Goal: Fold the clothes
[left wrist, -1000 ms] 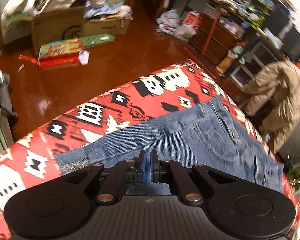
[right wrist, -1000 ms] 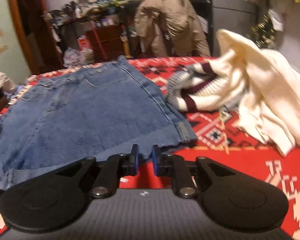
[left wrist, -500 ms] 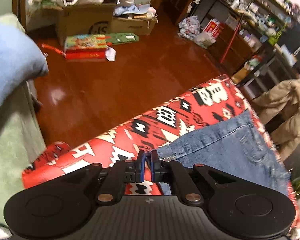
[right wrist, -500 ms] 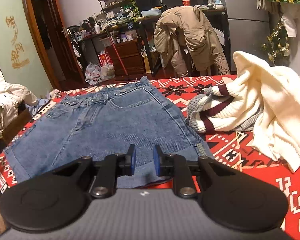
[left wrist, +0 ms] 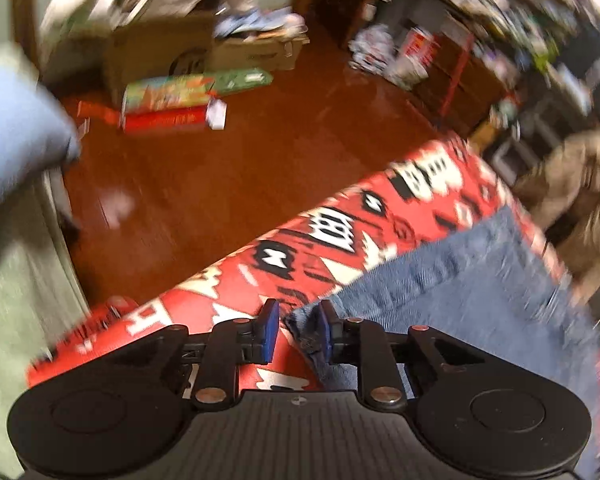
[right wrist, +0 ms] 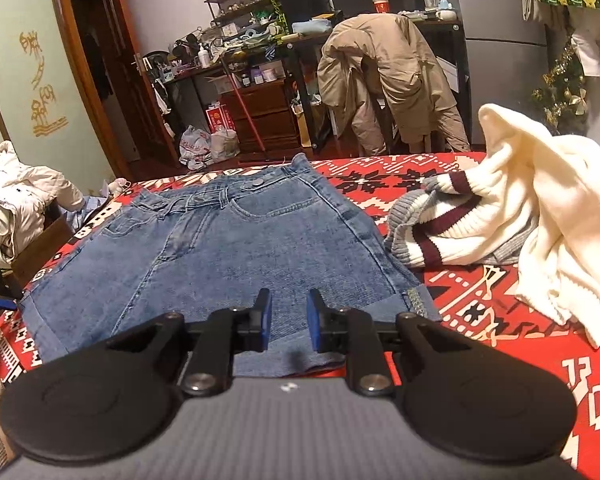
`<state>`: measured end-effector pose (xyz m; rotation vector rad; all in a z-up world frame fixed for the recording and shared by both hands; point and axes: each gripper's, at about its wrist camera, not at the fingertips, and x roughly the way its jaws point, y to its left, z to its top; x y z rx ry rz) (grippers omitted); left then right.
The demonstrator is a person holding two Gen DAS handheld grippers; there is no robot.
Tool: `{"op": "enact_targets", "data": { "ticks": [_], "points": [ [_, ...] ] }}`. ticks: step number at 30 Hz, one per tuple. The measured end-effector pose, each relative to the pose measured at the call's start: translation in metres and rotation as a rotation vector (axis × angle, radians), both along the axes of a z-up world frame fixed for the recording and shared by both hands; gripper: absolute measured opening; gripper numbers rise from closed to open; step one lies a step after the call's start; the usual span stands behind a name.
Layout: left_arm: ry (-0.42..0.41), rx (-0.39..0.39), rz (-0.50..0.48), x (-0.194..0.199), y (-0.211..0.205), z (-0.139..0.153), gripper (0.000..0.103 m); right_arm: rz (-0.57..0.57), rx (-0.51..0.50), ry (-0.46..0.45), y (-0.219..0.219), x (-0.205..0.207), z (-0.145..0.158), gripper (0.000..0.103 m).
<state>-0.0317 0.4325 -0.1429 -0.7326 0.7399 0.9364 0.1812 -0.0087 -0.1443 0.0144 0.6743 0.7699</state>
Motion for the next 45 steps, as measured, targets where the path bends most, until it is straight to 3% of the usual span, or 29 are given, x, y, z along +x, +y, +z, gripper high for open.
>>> {"op": "enact_targets", "data": {
  "ticks": [3,9,11,15,21,25,27,30,33,37,39,41,45],
  "points": [
    [0.026,0.024,-0.014,0.004,-0.003,0.0,0.021,-0.005,0.001,0.005,0.0,0.001,-0.001,0.022],
    [0.001,0.016,0.039,-0.004,0.0,0.003,0.006,-0.008,0.002,0.005,0.001,0.002,-0.002,0.024],
    [0.003,0.063,0.042,-0.002,-0.007,0.01,0.006,-0.008,0.004,0.003,0.001,0.002,-0.002,0.024],
    [0.002,0.326,-0.067,0.014,-0.055,0.044,0.005,-0.014,0.01,0.001,0.0,0.004,-0.001,0.024],
    [-0.196,0.463,-0.316,0.038,-0.146,0.084,0.005,-0.022,0.027,0.003,-0.001,0.006,0.0,0.025],
    [-0.291,0.348,-0.487,0.063,-0.188,0.08,0.005,-0.018,0.05,0.011,-0.002,0.008,0.001,0.025],
    [-0.308,0.237,-0.547,0.078,-0.197,0.064,0.004,-0.014,0.065,0.02,-0.003,0.008,0.001,0.025],
    [-0.299,0.068,-0.617,0.096,-0.2,0.034,0.0,-0.011,0.078,0.032,-0.003,0.01,0.001,0.025],
    [-0.27,-0.038,-0.647,0.103,-0.197,0.014,0.001,-0.002,0.086,0.046,-0.002,0.011,-0.002,0.026],
    [-0.371,-0.066,-0.638,0.09,-0.189,0.031,0.004,0.038,0.151,0.131,0.0,0.014,-0.009,0.028],
    [-0.425,-0.022,-0.624,0.079,-0.183,0.044,0.007,0.058,0.177,0.17,0.002,0.014,-0.014,0.03],
    [-0.417,0.032,-0.576,0.074,-0.168,0.05,0.009,0.076,0.182,0.193,0.007,0.012,-0.018,0.03],
    [-0.359,0.047,-0.396,0.069,-0.115,0.046,0.009,0.112,0.172,0.211,0.023,0.007,-0.023,0.032]
  ]
}}
